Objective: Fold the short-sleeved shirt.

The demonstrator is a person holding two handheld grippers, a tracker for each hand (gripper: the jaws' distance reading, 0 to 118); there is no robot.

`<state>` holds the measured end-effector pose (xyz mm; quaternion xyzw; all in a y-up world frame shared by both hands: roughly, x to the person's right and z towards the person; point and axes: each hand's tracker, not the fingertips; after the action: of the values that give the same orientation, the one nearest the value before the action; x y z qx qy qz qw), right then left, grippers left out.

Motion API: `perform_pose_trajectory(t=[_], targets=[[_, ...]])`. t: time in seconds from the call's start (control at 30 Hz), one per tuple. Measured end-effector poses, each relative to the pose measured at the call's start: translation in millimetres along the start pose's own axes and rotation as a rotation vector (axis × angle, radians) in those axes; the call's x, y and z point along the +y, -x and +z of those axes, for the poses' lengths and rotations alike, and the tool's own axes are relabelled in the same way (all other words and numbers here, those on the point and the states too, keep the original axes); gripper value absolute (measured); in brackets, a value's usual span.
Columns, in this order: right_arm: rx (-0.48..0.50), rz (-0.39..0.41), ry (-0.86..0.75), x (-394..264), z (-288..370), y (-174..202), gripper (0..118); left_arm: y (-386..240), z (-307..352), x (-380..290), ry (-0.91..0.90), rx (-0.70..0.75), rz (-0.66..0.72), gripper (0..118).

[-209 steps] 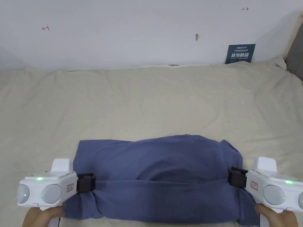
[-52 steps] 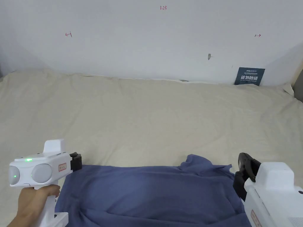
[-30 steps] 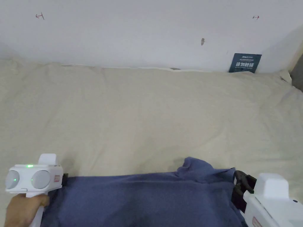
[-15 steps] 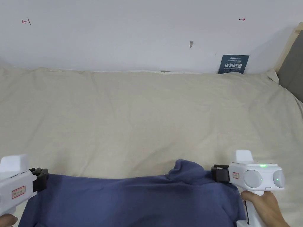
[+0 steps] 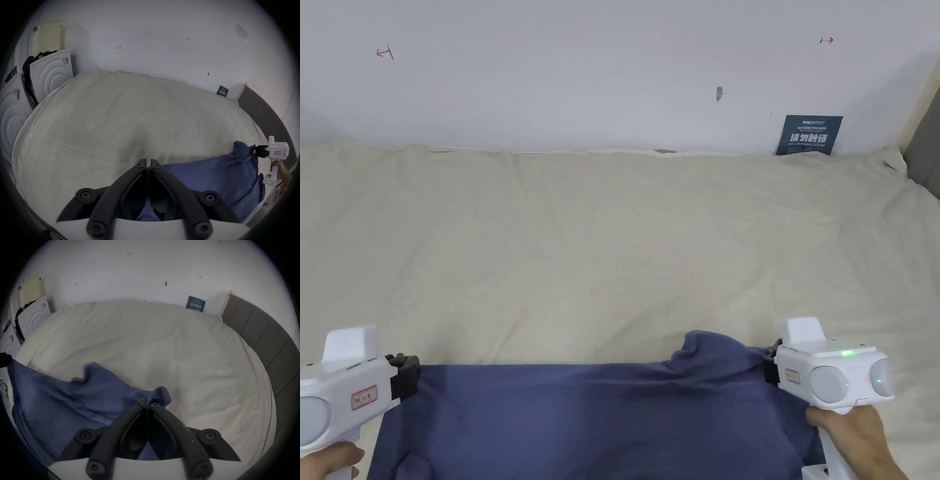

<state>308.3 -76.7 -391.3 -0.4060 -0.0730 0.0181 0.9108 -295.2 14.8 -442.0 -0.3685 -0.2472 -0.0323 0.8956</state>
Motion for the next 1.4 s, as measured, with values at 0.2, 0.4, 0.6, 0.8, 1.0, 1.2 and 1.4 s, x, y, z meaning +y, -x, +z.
perform_pose_trajectory(t=[0.2, 0.4, 0.6, 0.8, 1.0, 1.2, 1.4], targets=[[0.084, -0.054, -0.14, -13, 110, -10, 4, -4, 38, -18, -0.018, 0.037, 0.043, 3], [0.13, -0.103, -0.193, -53, 196, -16, 4, -13, 80, -48, -0.021, 0.014, 0.101, 3], [0.161, -0.152, -0.183, -116, 239, -8, 4, -22, 101, -93, 0.025, 0.026, 0.108, 3], [0.137, -0.221, -0.065, -177, 219, -20, 4, -31, 106, -141, 0.101, 0.044, 0.109, 3], [0.094, -0.274, 0.044, -216, 185, -25, 4, -42, 99, -171, 0.207, 0.109, 0.009, 3], [0.052, -0.305, 0.086, -222, 172, -20, 5, -46, 72, -186, 0.265, 0.141, -0.076, 3], [0.026, -0.291, -0.036, -187, 217, -9, 82, -40, 95, -172, 0.146, 0.094, 0.036, 115]])
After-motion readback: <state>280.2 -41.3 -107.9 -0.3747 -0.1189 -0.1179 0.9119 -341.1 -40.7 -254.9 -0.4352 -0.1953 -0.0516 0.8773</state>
